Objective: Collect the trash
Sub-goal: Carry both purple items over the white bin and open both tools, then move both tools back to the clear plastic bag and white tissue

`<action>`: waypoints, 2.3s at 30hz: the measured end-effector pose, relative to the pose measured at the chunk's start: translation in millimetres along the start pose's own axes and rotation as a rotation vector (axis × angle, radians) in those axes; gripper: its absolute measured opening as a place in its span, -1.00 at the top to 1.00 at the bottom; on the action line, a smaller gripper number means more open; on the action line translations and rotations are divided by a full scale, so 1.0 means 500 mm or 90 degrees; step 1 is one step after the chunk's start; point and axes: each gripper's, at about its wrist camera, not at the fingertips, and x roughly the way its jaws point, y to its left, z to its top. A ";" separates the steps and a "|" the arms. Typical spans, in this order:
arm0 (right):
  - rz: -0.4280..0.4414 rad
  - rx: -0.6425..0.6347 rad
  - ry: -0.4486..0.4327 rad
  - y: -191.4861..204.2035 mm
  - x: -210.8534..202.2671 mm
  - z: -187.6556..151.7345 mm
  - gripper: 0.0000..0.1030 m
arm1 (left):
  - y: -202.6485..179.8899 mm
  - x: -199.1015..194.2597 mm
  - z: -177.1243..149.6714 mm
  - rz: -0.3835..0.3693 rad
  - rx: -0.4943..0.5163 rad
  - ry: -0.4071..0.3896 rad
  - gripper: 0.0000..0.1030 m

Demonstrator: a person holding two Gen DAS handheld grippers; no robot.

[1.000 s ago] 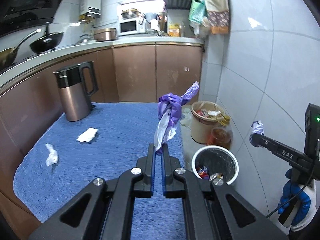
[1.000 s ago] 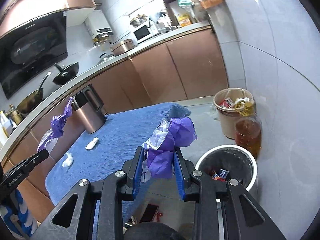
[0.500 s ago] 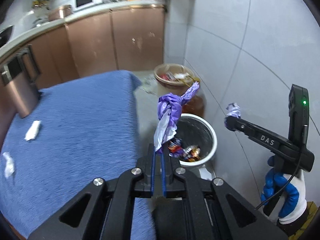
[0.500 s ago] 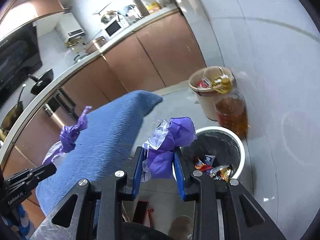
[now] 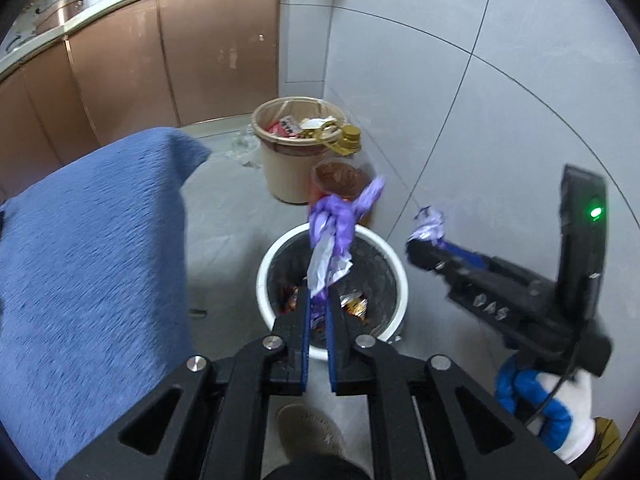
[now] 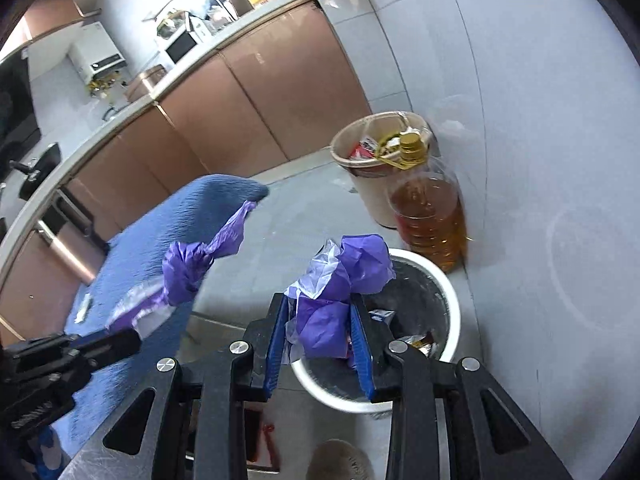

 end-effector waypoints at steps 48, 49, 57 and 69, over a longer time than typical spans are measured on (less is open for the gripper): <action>-0.002 -0.184 -0.150 0.300 -0.267 0.003 -0.15 | 0.174 -0.451 -0.184 0.219 -0.157 -0.298 0.02; 0.000 -0.188 -0.152 0.310 -0.270 0.002 -0.16 | 0.181 -0.458 -0.192 0.222 -0.162 -0.301 0.02; 0.007 -0.227 -0.155 0.377 -0.283 -0.008 -0.19 | 0.231 -0.497 -0.244 0.234 -0.203 -0.320 0.02; 0.024 -0.290 -0.139 0.479 -0.273 -0.028 -0.21 | 0.318 -0.538 -0.320 0.268 -0.271 -0.336 0.02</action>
